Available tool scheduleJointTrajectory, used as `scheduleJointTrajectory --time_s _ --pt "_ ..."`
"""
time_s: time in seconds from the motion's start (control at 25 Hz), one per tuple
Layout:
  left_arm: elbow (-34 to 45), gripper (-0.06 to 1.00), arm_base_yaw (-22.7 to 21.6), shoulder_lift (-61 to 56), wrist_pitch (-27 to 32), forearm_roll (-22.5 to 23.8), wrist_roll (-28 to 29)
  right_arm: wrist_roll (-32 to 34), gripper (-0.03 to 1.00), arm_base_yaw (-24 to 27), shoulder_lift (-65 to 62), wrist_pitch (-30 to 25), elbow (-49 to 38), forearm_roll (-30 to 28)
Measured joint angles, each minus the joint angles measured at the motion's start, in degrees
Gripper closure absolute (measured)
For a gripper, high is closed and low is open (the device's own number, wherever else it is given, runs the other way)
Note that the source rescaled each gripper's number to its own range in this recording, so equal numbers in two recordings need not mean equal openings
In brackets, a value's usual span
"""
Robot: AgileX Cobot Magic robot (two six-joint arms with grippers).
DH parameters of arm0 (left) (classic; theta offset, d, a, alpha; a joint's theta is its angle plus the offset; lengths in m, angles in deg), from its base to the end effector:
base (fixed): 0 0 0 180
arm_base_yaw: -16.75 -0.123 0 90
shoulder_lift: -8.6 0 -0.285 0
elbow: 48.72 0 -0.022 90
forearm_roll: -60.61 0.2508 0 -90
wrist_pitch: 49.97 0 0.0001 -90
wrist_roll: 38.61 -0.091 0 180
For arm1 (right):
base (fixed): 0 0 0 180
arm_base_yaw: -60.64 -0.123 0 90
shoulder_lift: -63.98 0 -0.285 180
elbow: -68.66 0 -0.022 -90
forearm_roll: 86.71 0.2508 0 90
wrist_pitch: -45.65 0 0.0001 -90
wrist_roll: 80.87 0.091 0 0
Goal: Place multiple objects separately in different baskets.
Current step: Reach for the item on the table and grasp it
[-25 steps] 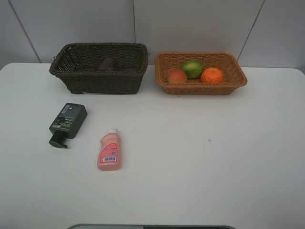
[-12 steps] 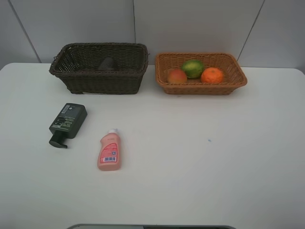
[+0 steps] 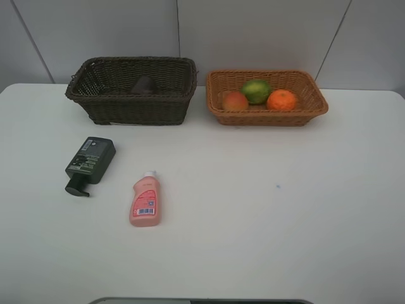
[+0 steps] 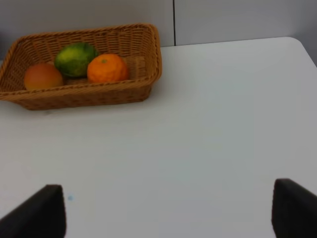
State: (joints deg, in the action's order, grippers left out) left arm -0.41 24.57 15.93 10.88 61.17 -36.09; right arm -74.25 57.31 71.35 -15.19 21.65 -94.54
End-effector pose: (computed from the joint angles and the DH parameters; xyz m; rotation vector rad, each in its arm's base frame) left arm -0.0065 0.0017 0.2784 0.0935 2.0324 -0.1018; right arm -0.0091 -0.0114 0.2852 0.0667 2.0029 -0.0513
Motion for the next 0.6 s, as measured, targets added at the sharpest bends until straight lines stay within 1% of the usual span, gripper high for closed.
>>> scheduleJointTrajectory --time_s 0.6 --pt "0.0 0.10 0.0 0.0 0.0 0.0 0.0 0.0 0.06 0.0 0.0 0.0 0.0 0.0"
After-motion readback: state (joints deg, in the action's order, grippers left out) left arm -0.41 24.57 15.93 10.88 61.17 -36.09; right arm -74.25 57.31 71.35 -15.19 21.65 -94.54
